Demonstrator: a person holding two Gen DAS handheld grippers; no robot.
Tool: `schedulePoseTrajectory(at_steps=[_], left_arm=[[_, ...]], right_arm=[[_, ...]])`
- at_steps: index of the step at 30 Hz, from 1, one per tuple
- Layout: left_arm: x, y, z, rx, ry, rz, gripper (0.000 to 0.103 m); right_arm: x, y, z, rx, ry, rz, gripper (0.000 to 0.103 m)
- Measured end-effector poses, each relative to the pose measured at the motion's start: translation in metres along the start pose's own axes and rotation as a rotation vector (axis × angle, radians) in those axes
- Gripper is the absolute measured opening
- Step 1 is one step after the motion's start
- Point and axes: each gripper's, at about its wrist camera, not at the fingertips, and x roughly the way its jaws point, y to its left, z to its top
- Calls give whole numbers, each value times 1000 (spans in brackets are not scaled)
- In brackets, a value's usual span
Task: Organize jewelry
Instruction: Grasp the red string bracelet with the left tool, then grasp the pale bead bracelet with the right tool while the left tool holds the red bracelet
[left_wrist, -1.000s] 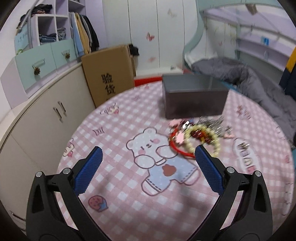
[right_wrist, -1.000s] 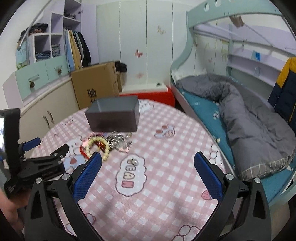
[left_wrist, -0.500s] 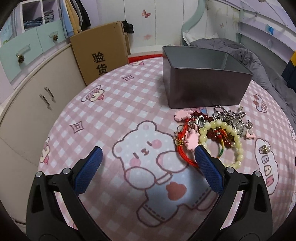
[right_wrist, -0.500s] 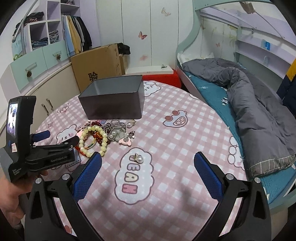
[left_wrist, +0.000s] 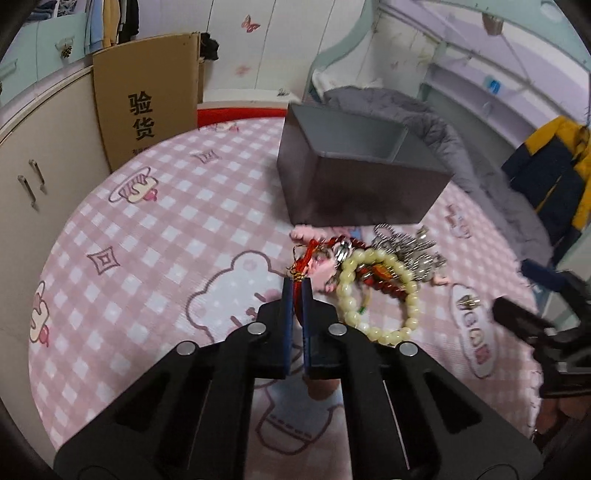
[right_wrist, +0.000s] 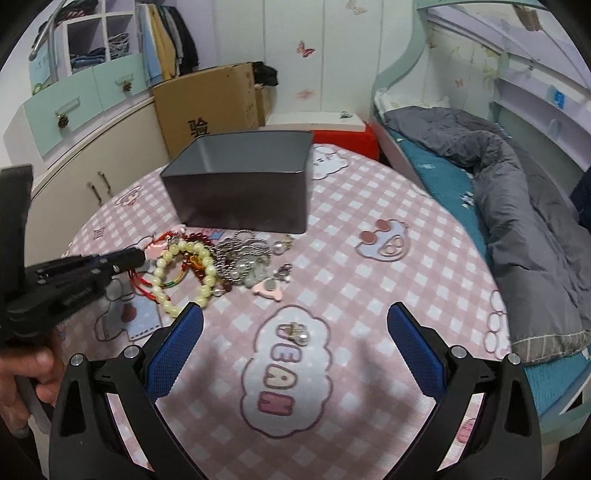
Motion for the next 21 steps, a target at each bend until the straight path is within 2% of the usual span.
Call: schedulePoseTrajectory(at_steps=[10,15,21], left_arm=[[-35,13,3,30,-51,-23,4],[-57,18,4,46,-96,-36,4],[-87,14,10,107,-170,-39,4]], right_arm=[[14,42,9,-151,28,159,95],[30,68,9,-221,65,228,82],[25,72,13,-203,49,290,81]])
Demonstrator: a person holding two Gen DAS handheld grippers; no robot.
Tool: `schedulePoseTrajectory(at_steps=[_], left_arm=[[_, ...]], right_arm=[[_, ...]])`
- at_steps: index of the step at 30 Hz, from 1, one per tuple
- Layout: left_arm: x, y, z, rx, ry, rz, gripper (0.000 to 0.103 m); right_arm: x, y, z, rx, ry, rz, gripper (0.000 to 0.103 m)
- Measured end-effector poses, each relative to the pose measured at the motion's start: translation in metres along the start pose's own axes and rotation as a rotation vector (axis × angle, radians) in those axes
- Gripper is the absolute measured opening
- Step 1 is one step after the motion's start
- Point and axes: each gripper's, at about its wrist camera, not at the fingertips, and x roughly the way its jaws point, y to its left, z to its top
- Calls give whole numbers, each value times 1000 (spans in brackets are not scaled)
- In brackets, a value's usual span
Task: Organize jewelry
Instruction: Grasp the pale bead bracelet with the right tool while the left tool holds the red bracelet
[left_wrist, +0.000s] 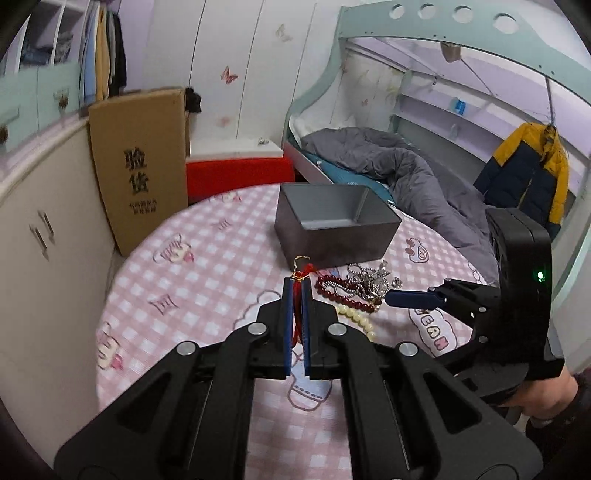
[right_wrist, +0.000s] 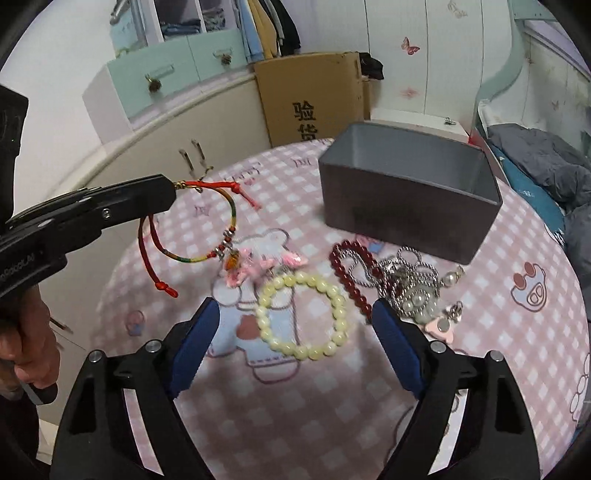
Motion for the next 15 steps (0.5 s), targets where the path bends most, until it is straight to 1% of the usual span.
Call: schedulePoseTrajectory(at_steps=[2,7,11,13,14,15], left_arm=[[-2,0,1,4,-2,3,4],[-12,3,4,0,-19,9,4],[-19,2,6,-4,-31,4,4],[-21,4,7,-12,-35,2,4],[-21,5,7,-20,-38,0,4],[-22,6,7,-25,-40,0,4]], right_arm=[[0,2,3,-3,-3,12,81],[0,6,2,-13,6,33,76],[12,16,0,-63,36,42,70],[25,22,-2,-100,59,22,62],[38,23,-6,-125,99,-7,48],[39,25,-8,-150,79,-29,34]])
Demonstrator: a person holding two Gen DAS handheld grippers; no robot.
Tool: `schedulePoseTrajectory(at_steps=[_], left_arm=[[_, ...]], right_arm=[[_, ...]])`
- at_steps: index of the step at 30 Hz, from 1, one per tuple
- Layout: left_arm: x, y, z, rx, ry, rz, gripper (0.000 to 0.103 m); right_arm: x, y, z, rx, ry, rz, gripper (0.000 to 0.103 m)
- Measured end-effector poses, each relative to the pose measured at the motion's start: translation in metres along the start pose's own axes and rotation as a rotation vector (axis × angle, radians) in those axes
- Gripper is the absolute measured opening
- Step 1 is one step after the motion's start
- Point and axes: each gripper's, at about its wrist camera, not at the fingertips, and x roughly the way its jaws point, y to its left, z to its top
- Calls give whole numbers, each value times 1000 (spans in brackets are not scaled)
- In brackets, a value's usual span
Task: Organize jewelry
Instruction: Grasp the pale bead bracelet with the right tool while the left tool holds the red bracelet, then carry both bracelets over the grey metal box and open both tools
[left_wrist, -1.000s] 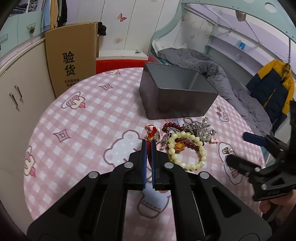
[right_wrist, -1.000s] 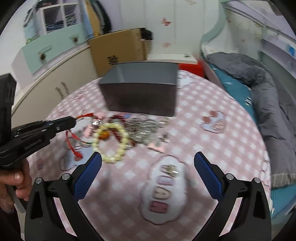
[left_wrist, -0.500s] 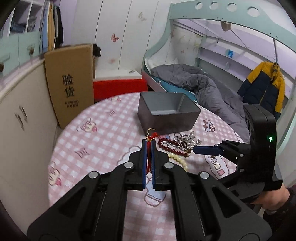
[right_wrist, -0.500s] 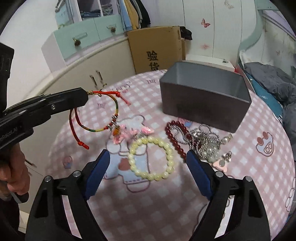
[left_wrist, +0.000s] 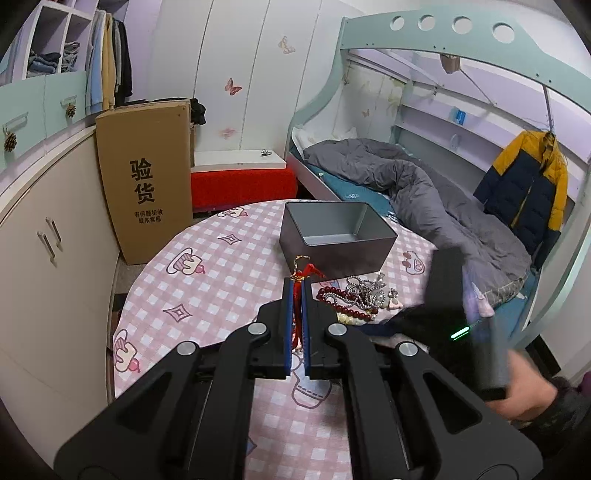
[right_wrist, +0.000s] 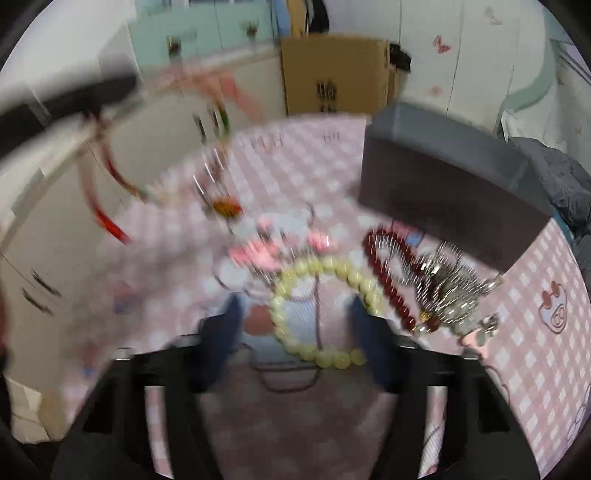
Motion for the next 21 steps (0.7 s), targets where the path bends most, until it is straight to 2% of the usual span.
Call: schedulePoseTrajectory(at_steps=[1,2,5,10,14,17,21], left_arm=[[-1,1,0,-5,-3,0,4],[-2,1,0,-9,-6,0,4],[-4,3,1,-23,-13,-15,4],[-6,1,8,-18,-31,-29,4],[-8,-5,26,4,-68,-40,4],[-6,-7,44,9,-95,-58,4],[6,-8,68,-6,-113,-99,4]], right_arm=[[-1,1,-1,-13,2,-4,30],[-3,0,-1,-7,6,-1,8],[-20,-11,-3,48,-19,50,8],[-67,-41,0,174,-139,166,8],[-97,-58,14,215,-218,227,8],[-114,-69,32,219,-269,233,8],[-130,-83,58,210,-327,195,8]])
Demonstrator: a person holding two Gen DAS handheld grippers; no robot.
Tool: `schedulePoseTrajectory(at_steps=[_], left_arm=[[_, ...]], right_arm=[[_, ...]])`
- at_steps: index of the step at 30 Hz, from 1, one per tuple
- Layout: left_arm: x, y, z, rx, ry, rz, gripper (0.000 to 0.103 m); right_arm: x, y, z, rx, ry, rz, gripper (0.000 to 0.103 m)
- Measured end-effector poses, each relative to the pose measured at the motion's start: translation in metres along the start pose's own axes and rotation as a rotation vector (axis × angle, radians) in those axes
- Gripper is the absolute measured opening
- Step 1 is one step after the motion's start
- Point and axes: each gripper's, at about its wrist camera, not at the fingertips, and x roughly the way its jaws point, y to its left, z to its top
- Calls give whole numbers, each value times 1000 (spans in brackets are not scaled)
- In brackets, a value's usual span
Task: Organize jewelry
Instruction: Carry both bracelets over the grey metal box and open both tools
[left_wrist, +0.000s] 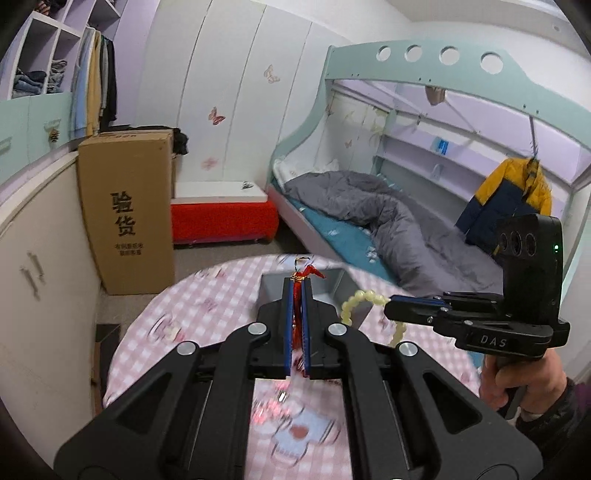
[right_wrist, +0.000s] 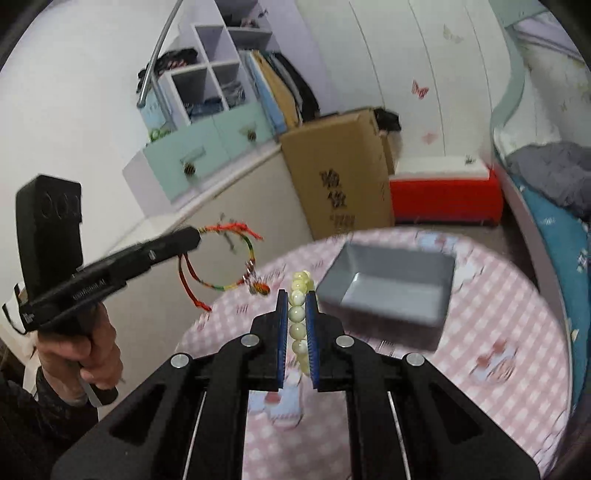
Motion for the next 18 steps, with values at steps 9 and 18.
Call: schedulePoseTrajectory(at_steps=[9,18], left_arm=[[77,-4,37,-10,60,-34,5],[84,3,38,-18,42,197,97]], right_arm=[[31,-49,43,48,-3,-109,8],[27,-73,34,149,-40,-254,96]])
